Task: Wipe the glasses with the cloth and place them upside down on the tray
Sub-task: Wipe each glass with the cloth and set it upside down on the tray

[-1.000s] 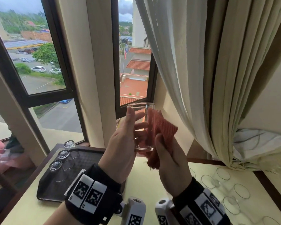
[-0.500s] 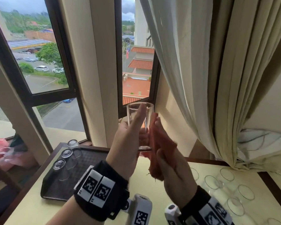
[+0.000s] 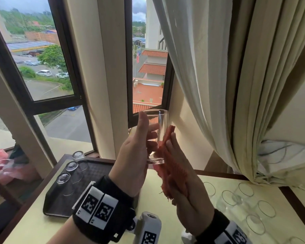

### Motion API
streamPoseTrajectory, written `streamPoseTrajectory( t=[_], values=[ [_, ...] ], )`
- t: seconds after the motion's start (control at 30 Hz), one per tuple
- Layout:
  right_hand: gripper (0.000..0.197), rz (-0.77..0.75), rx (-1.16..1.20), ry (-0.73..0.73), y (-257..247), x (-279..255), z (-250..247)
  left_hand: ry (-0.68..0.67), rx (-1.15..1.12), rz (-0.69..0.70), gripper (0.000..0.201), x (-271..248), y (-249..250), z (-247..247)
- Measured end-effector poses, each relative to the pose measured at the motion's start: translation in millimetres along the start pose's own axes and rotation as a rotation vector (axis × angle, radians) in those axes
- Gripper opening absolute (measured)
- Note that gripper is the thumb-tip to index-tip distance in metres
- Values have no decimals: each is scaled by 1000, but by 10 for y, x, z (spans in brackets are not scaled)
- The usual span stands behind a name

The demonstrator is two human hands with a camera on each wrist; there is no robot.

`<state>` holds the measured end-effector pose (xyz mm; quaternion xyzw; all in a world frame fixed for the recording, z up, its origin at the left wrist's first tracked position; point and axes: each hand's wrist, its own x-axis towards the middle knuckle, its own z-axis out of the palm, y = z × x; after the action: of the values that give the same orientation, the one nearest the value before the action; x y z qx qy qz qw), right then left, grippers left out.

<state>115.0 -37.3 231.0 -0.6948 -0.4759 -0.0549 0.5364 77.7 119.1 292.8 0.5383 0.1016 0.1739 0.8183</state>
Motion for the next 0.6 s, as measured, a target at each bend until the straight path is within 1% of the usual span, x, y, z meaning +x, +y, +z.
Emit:
streamPoseTrajectory(
  t=[0.07, 0.1, 0.17, 0.23, 0.3, 0.33, 0.37, 0.43, 0.47, 0.5, 0.53, 0.6],
  values=[
    [52, 134, 176, 70, -23, 104, 6, -4, -26, 21, 83, -20, -26, 44],
    [51, 166, 211, 113, -65, 175, -8, -8, -32, 30, 86, -22, -48, 68],
    [52, 168, 192, 147, -179, 319, -48, -7, -52, 59, 88, -30, -52, 122],
    [55, 72, 108, 117, -321, 406, -61, 15, -61, 90, 84, -20, -50, 155],
    [59, -51, 44, 61, -416, 366, -35, -3, -101, 87, 73, -6, -40, 104],
    [58, -100, 10, 24, -425, 312, -21, -12, -122, 59, 74, -9, -15, 79],
    [57, -141, -30, -9, -396, 234, 4, -17, -114, 30, 78, -6, 17, 10],
    [58, -155, -84, -27, -287, 72, 48, -31, -43, 31, 87, -29, 46, 4],
    [59, -131, -75, -13, -225, 14, 65, -55, -6, 40, 98, -48, 64, 24],
    [60, -88, -33, 4, -179, -22, 85, -59, 24, 22, 116, -68, 63, 55],
    [60, -16, 40, 28, -169, -19, 97, -60, 34, 10, 125, -85, 43, 74],
    [55, 191, 255, 103, -223, 78, 108, -48, -59, 25, 91, -69, -2, 84]
  ],
)
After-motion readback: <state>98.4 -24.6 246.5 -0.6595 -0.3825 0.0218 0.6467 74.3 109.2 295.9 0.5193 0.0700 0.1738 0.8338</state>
